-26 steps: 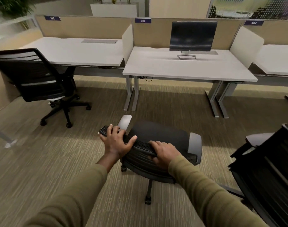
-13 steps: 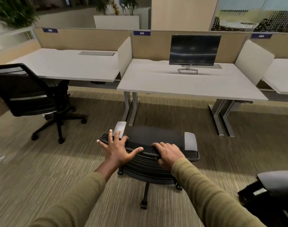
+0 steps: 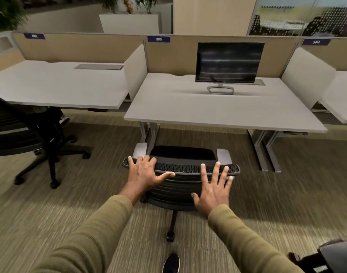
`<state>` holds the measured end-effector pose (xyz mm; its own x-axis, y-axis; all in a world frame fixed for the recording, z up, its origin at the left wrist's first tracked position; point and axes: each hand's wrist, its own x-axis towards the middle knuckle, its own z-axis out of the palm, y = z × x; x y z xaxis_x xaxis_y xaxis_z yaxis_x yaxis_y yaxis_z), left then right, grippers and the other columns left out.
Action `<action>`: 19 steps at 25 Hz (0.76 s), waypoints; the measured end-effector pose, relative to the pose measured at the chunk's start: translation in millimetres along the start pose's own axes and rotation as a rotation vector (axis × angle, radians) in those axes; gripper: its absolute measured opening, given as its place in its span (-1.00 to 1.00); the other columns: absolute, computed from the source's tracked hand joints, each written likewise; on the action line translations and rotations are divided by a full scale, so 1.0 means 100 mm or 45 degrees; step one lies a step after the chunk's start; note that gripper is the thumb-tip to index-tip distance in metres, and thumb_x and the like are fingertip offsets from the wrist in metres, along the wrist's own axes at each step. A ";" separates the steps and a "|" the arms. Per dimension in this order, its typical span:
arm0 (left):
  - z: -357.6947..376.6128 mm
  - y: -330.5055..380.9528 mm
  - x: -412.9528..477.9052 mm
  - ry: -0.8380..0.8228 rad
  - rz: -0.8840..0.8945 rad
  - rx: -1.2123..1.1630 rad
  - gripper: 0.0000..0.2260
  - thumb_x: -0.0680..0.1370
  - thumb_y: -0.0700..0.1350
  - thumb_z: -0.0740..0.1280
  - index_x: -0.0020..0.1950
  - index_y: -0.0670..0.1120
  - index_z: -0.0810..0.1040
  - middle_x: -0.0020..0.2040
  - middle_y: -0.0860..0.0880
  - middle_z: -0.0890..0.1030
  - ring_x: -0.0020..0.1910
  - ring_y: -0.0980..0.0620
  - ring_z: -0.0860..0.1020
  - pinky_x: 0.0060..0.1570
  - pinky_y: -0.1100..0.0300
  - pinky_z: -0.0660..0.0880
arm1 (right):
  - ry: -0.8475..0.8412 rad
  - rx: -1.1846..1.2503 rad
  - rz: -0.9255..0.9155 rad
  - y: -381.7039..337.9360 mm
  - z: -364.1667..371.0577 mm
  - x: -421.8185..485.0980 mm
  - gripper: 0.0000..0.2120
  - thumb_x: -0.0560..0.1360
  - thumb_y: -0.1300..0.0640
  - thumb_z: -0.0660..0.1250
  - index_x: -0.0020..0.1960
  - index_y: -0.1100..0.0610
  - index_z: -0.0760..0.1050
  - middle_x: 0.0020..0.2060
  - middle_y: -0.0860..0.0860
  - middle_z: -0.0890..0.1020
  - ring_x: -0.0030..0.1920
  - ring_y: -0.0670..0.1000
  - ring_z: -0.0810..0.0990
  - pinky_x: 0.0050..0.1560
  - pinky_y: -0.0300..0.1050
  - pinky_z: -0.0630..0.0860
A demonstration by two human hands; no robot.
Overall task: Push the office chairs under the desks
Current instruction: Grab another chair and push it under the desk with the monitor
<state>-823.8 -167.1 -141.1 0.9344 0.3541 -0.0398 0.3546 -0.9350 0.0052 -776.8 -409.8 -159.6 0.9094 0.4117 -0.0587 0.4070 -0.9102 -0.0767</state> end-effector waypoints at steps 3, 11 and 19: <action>-0.02 0.09 0.47 0.002 -0.006 0.009 0.01 0.31 0.69 -0.24 0.29 -0.01 0.50 0.25 -0.07 0.54 0.29 -0.12 0.46 0.42 -0.42 0.15 | -0.043 0.014 0.012 0.10 0.03 0.46 0.20 0.39 -0.39 0.32 0.53 0.03 -0.53 0.42 0.34 -0.55 0.43 0.46 -0.50 0.50 0.38 -0.22; -0.03 0.31 1.57 0.071 0.055 0.060 -0.07 0.37 0.66 -0.23 0.17 -0.01 0.53 0.13 -0.05 0.55 0.12 -0.09 0.47 0.19 -0.22 0.28 | -0.367 -0.134 0.091 0.45 -0.32 1.74 0.38 0.27 -0.54 0.32 0.36 0.05 -0.74 0.29 0.33 -0.69 0.28 0.43 -0.66 0.50 0.39 -0.22; -0.03 0.28 2.41 0.065 0.086 0.036 -0.09 0.37 0.65 -0.20 0.18 -0.01 0.52 0.14 -0.06 0.54 0.14 -0.10 0.45 0.23 -0.28 0.28 | -0.519 -0.187 0.139 0.44 -0.51 2.63 0.44 0.21 -0.56 0.36 0.31 0.05 -0.77 0.26 0.33 -0.71 0.27 0.43 -0.65 0.49 0.39 -0.20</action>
<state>-588.8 -107.9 -147.7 0.9570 0.2899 0.0103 0.2901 -0.9567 -0.0225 -515.5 -344.4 -127.5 0.8520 0.2703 -0.4483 0.3449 -0.9341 0.0923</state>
